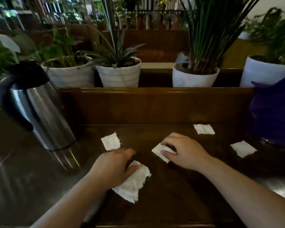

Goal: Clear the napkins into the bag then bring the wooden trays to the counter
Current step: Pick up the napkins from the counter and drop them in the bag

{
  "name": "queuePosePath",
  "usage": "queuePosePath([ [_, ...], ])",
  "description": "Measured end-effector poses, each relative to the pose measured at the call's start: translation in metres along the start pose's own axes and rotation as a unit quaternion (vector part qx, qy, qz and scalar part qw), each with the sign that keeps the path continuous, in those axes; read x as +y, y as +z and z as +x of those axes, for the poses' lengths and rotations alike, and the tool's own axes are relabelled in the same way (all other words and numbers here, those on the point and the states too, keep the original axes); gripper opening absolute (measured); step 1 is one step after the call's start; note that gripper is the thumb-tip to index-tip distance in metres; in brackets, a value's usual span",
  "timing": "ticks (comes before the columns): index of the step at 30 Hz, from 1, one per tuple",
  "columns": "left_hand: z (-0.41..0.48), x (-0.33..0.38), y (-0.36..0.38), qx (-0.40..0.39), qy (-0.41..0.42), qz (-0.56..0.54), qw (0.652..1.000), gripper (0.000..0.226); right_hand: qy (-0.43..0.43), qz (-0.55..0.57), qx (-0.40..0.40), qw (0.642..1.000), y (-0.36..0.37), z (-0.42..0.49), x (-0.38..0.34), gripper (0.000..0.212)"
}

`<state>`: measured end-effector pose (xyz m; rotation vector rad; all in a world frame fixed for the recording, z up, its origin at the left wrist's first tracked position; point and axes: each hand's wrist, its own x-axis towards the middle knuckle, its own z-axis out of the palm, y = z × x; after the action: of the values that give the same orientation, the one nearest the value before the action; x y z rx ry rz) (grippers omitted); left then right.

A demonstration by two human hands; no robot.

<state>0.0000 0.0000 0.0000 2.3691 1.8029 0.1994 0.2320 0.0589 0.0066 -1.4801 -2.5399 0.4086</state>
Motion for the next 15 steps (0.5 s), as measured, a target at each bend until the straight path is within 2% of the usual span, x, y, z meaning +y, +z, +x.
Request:
queuePosePath([
  [7,0.015,-0.012,0.015,-0.062,0.067,0.018,0.996,0.057,0.043,-0.014,-0.009,0.999,0.013,0.017,0.007,0.030],
  [15,0.018,-0.009,0.021,-0.029,0.079,0.054,0.995,0.035,0.059,0.014,-0.004,0.998,0.017,0.021,0.015,0.032],
])
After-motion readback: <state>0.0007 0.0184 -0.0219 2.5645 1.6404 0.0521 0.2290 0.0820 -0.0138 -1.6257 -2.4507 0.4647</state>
